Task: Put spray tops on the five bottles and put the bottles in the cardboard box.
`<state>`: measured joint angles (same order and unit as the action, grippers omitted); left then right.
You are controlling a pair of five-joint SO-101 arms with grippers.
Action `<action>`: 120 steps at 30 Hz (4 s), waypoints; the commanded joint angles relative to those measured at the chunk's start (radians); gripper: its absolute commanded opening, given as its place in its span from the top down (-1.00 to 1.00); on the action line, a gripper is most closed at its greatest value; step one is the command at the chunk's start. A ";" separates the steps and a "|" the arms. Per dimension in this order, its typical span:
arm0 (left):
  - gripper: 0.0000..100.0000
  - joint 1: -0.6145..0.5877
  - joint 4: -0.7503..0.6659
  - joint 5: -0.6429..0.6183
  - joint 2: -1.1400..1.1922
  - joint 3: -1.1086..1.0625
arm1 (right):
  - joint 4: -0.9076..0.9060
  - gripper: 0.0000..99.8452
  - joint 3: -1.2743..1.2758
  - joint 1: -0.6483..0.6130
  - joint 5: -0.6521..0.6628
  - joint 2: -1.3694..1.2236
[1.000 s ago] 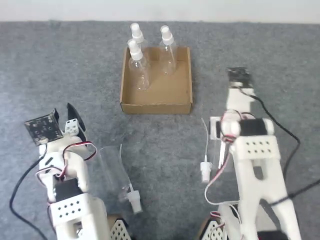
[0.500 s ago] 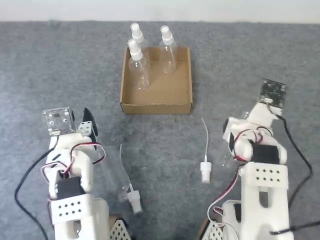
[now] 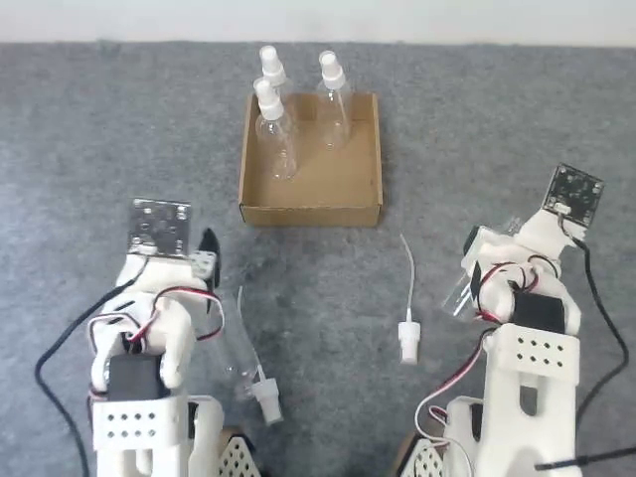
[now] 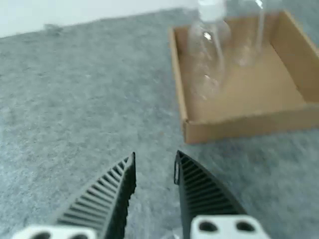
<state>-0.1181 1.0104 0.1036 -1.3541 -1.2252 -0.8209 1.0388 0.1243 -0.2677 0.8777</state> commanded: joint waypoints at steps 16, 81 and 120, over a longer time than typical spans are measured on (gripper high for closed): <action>0.66 0.437 0.275 0.140 -0.002 0.160 | 0.053 0.97 -0.015 0.134 -0.012 0.035; 0.95 0.924 0.104 -0.466 1.491 0.858 | 0.093 0.97 -0.015 0.262 -0.069 0.033; 0.97 0.730 0.075 0.178 0.987 0.487 | 0.091 0.97 -0.014 0.262 -0.069 0.033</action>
<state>0.6183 1.0994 0.1803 -0.3138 -0.7465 -0.7488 1.0388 0.3790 -0.3307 0.8777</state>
